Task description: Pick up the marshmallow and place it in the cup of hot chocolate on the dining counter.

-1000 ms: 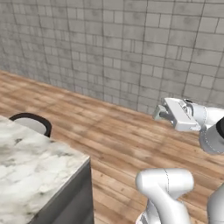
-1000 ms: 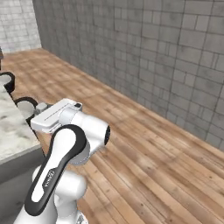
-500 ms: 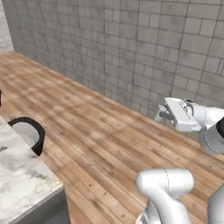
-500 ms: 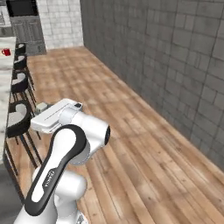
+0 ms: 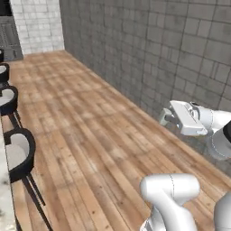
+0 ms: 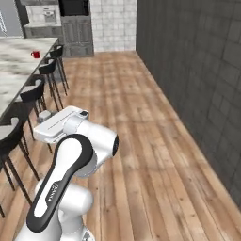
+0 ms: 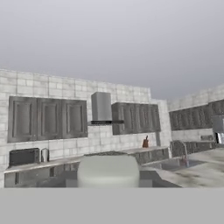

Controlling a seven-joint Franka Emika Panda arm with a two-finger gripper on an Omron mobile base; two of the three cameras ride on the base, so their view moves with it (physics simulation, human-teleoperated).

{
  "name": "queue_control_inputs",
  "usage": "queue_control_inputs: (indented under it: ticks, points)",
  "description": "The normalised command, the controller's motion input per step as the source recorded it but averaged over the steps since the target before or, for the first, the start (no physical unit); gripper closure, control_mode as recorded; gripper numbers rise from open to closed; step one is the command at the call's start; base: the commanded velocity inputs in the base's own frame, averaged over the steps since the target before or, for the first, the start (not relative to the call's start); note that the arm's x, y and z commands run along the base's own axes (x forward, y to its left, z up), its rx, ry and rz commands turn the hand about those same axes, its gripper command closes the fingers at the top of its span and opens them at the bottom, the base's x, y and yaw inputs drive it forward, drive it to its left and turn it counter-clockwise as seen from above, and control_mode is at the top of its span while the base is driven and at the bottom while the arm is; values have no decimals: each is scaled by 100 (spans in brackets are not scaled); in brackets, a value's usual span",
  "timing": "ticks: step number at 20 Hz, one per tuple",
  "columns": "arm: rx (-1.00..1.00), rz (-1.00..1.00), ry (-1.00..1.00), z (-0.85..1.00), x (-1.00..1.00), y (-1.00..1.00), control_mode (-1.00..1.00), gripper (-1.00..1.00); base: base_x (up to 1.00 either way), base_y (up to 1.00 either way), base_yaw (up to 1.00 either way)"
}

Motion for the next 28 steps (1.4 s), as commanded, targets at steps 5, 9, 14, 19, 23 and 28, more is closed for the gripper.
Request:
queue_control_inputs:
  ticks: [5,9,14,19,23,28]
  points:
    - [0,0,0,0,0,0,100,100,100,-78,43]
    - [0,0,0,0,0,0,100,100,100,-64,47]
    - [0,0,0,0,0,0,100,100,100,-55,50]
    - [0,0,0,0,0,0,100,100,100,-56,49]
    - [0,0,0,0,0,0,100,100,100,-62,46]
    - [0,0,0,0,0,0,100,100,100,-63,46]
